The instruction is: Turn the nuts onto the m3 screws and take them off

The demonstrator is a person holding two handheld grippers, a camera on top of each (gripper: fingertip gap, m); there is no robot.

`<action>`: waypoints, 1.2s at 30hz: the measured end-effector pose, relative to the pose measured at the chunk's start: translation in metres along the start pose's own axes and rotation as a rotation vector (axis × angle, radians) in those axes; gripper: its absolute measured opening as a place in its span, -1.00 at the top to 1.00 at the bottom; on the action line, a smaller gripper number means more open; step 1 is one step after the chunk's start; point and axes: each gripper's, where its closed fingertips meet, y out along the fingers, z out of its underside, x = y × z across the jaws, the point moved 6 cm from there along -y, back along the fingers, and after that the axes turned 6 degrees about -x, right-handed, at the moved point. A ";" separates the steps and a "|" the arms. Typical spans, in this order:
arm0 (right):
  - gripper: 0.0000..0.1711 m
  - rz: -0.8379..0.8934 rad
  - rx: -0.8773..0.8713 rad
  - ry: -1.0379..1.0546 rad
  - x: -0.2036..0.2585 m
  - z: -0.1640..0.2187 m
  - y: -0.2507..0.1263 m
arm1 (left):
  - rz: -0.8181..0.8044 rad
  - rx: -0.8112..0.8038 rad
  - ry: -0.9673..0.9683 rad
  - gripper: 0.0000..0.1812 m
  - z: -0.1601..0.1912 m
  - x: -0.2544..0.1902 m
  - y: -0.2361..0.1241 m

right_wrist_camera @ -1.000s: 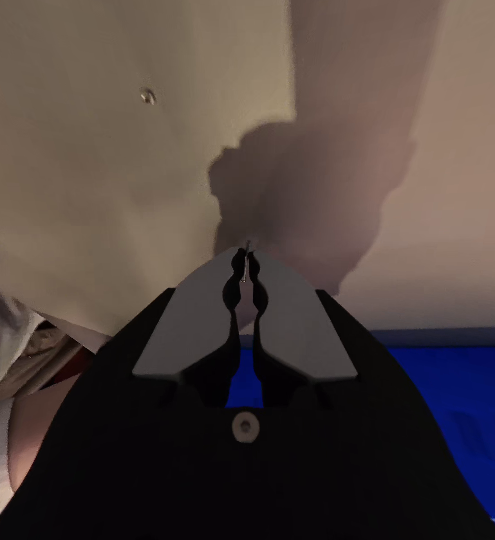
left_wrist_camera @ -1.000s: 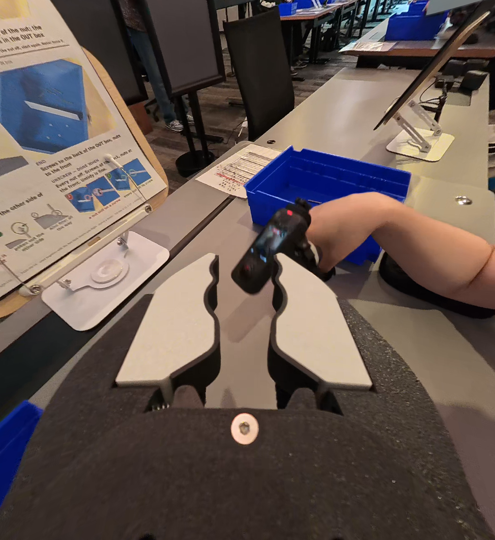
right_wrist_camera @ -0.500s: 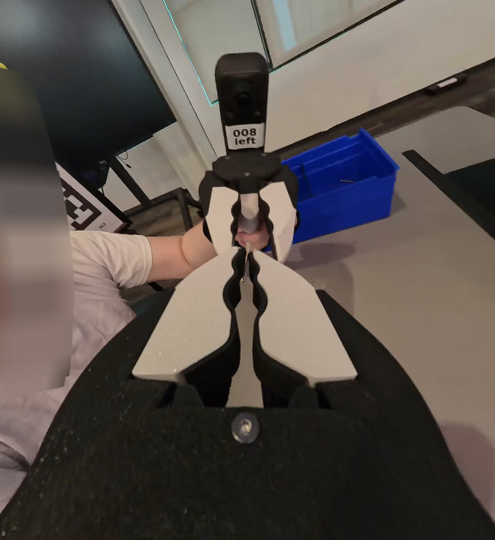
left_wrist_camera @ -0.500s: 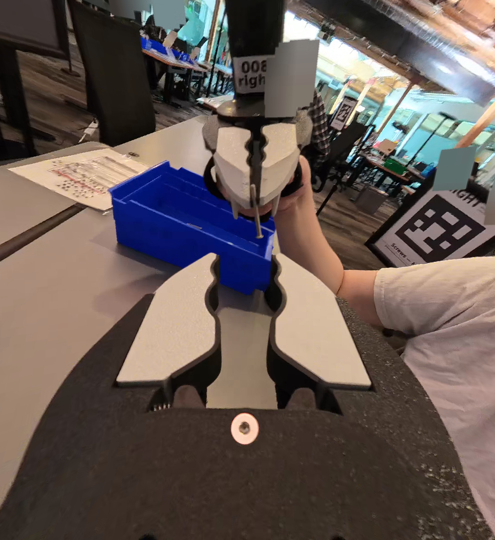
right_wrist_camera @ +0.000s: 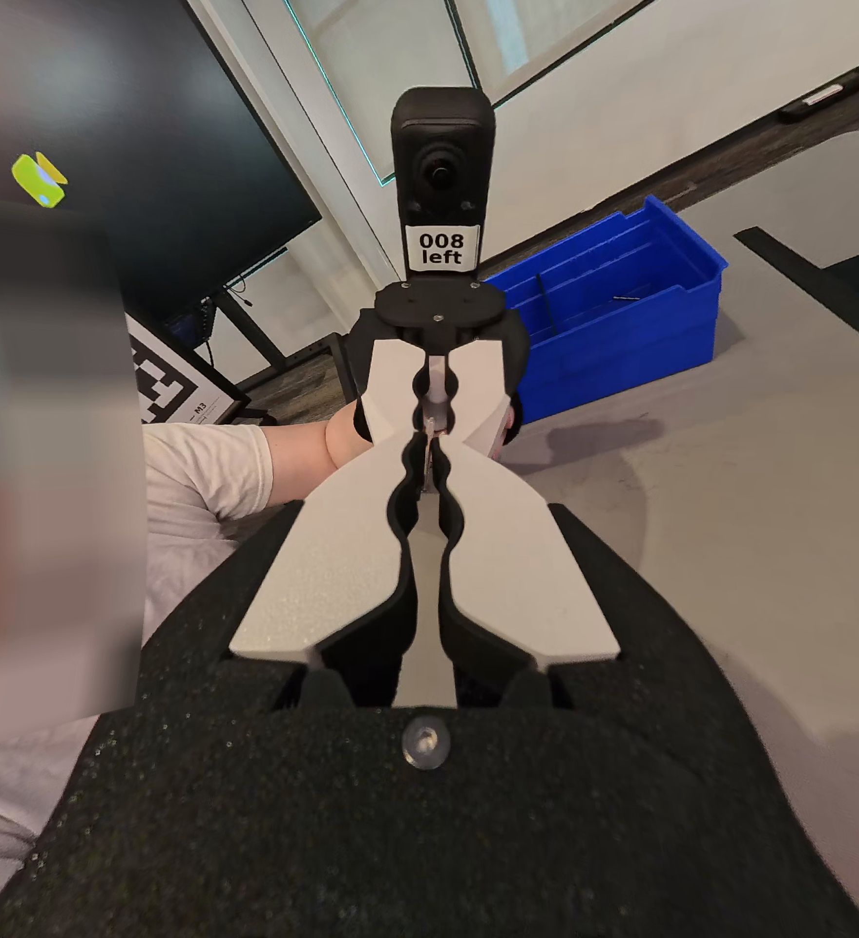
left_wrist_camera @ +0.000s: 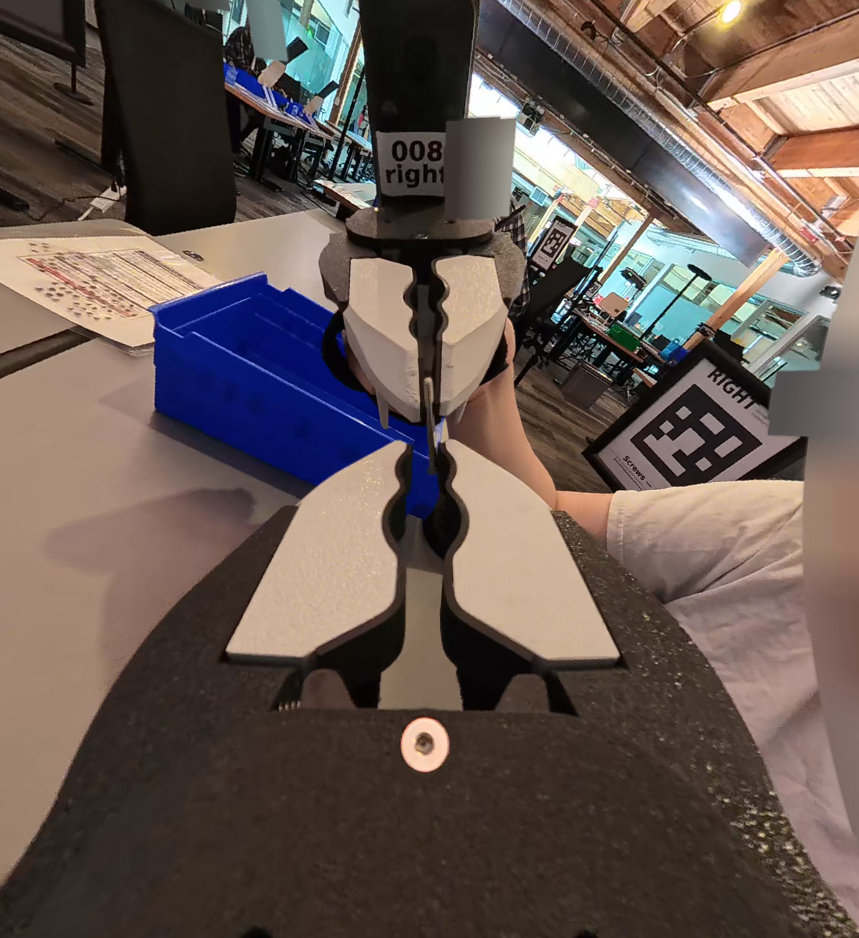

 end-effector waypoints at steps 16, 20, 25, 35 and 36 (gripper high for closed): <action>0.97 0.006 -0.005 0.014 -0.005 0.002 0.001 | 0.008 0.009 -0.043 0.98 0.001 0.005 -0.002; 0.97 0.003 -0.026 0.003 -0.005 -0.001 0.003 | 0.010 -0.003 -0.038 0.98 -0.002 0.005 -0.004; 0.65 0.085 -0.114 -0.130 0.000 -0.014 -0.003 | -0.009 -0.041 -0.003 0.98 -0.014 0.003 -0.017; 0.89 0.039 0.755 -0.517 -0.012 0.091 0.037 | -0.353 -0.113 0.300 0.98 -0.064 -0.009 -0.096; 0.90 0.106 0.859 -0.531 -0.022 0.103 0.041 | -0.365 -0.121 0.313 0.98 -0.067 -0.011 -0.101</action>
